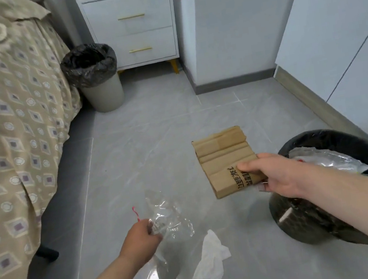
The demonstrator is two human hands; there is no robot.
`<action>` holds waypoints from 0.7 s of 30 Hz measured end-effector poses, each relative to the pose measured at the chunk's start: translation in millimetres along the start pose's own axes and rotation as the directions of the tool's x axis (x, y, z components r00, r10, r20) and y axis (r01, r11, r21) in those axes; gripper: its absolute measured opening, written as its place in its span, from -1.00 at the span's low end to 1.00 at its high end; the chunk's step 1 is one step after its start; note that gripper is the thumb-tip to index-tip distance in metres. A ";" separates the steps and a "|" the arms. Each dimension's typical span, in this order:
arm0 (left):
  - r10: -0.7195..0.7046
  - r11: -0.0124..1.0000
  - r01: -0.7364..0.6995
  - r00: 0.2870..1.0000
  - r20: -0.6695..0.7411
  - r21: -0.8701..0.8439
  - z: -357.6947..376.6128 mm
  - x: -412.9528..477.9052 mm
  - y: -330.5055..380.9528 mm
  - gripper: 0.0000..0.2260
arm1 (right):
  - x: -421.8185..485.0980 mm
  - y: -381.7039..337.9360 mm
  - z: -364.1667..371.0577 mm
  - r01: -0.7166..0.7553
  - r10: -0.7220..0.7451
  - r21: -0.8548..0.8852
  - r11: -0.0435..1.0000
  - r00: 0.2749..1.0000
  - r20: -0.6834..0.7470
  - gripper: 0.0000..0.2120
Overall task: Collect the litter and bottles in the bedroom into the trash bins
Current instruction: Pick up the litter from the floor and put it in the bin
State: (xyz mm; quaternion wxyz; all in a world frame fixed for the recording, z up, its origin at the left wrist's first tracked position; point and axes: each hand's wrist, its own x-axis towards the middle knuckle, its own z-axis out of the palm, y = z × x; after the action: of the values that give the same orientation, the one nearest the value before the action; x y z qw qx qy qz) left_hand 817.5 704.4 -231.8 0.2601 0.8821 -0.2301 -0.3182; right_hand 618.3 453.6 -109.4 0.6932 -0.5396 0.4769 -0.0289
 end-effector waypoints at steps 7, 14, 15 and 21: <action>0.235 0.963 -0.229 0.971 -0.031 0.141 13.6 -68.4 142.7 -0.75 | -88.7 -31.1 -102.6 0.151 -0.143 0.169 0.974 0.988 -0.059 -0.83; 0.426 0.898 -0.426 0.904 -0.019 -0.113 83.7 -99.4 287.9 -0.75 | -113.4 -12.5 -214.3 0.233 -0.119 0.441 0.867 0.955 -0.271 -0.79; 0.441 0.890 -0.438 0.897 -0.003 -0.130 98.2 -99.7 303.6 -0.77 | -115.9 -9.3 -224.4 0.245 -0.115 0.484 0.840 0.953 -0.282 -0.80; 0.465 0.873 -0.475 0.879 0.106 0.106 177.7 -90.8 355.7 -0.73 | -119.0 12.7 -251.3 0.257 -0.071 0.581 0.772 0.944 -0.323 -0.90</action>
State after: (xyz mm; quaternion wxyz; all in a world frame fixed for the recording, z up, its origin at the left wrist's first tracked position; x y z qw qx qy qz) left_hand 548.2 430.9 -94.0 0.2631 0.8017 -0.4676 -0.2635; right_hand 373.6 343.9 -34.9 0.7502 -0.3141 0.4856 -0.3206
